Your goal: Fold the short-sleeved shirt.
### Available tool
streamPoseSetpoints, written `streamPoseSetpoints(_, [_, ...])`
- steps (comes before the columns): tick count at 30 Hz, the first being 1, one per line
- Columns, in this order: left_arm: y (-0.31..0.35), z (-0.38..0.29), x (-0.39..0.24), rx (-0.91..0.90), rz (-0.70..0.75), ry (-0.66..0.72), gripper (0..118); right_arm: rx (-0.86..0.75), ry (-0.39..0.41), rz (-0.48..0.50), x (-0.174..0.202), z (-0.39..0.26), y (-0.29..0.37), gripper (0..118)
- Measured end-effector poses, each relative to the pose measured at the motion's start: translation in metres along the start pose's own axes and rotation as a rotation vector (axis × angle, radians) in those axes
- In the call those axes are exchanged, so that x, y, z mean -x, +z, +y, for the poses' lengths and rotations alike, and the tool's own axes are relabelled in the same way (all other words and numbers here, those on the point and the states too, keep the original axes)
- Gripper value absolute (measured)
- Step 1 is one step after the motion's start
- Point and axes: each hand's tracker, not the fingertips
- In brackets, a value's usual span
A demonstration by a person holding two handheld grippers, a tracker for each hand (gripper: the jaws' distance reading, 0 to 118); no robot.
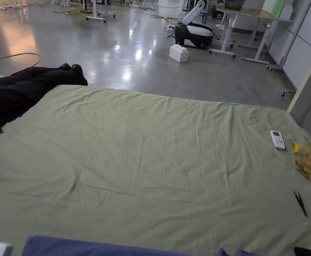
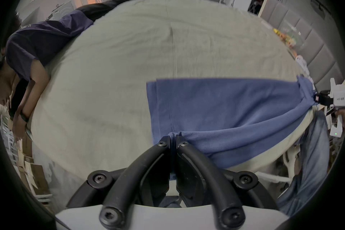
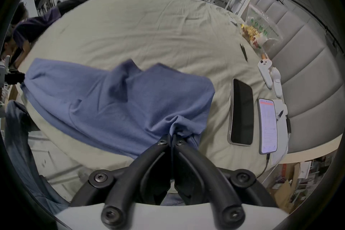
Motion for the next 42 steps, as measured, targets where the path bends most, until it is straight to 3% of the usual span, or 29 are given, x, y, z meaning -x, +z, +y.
streamPoseSetpoints(11, [-0.024,0.008,-0.005,0.087,0.061,-0.022,6,0.077,0.015,-0.068,0.021,0.002,-0.031,6])
streamPoseSetpoints(12, [-0.02,0.01,-0.004,0.074,0.06,-0.013,7,0.064,0.0,-0.067,0.02,0.005,-0.025,12])
streamPoseSetpoints(13, [-0.016,0.013,-0.003,0.049,0.055,0.002,12,0.045,-0.01,-0.073,0.02,0.007,-0.019,26])
streamPoseSetpoints(14, [-0.01,0.016,-0.003,0.003,0.049,0.014,21,0.019,-0.018,-0.086,0.02,0.009,-0.009,41])
streamPoseSetpoints(16, [0.002,0.024,-0.005,-0.073,0.038,0.046,51,-0.073,-0.041,-0.106,0.02,0.018,0.009,68])
streamPoseSetpoints(18, [0.012,0.035,-0.008,-0.164,0.011,0.074,67,-0.176,-0.076,-0.111,0.021,0.03,0.027,75])
streamPoseSetpoints(23, [0.039,0.064,-0.034,-0.404,0.007,0.102,67,-0.54,-0.125,-0.128,0.039,0.062,0.066,80])
streamPoseSetpoints(27, [0.056,0.085,-0.066,-0.583,0.081,0.087,64,-0.79,-0.218,-0.116,0.059,0.084,0.089,77])
streamPoseSetpoints(29, [0.066,0.09,-0.08,-0.676,0.112,0.077,53,-0.865,-0.229,-0.122,0.07,0.094,0.098,55])
streamPoseSetpoints(30, [0.071,0.092,-0.087,-0.723,0.125,0.07,42,-0.911,-0.244,-0.124,0.076,0.099,0.1,39])
streamPoseSetpoints(31, [0.078,0.095,-0.095,-0.762,0.145,0.065,26,-0.953,-0.239,-0.138,0.082,0.103,0.103,17])
streamPoseSetpoints(32, [0.081,0.095,-0.102,-0.798,0.183,0.06,17,-0.983,-0.221,-0.16,0.087,0.107,0.106,11])
streamPoseSetpoints(33, [0.085,0.095,-0.109,-0.838,0.219,0.045,16,-1.034,-0.198,-0.193,0.091,0.11,0.111,11])
streamPoseSetpoints(34, [0.089,0.096,-0.114,-0.866,0.244,0.032,12,-1.016,-0.25,-0.125,0.094,0.112,0.106,11])
streamPoseSetpoints(35, [0.091,0.097,-0.117,-0.886,0.238,0.031,5,-1.033,-0.236,-0.129,0.096,0.115,0.108,9])
streamPoseSetpoints(38, [0.101,0.097,-0.123,-0.914,0.209,0.046,3,-1.049,-0.224,-0.119,0.104,0.12,0.108,4])
streamPoseSetpoints(40, [0.107,0.099,-0.122,-0.933,0.208,0.054,3,-1.089,-0.194,-0.194,0.109,0.122,0.114,3])
streamPoseSetpoints(42, [0.111,0.098,-0.123,-0.955,0.232,0.064,3,-1.086,-0.227,-0.174,0.11,0.12,0.113,2])
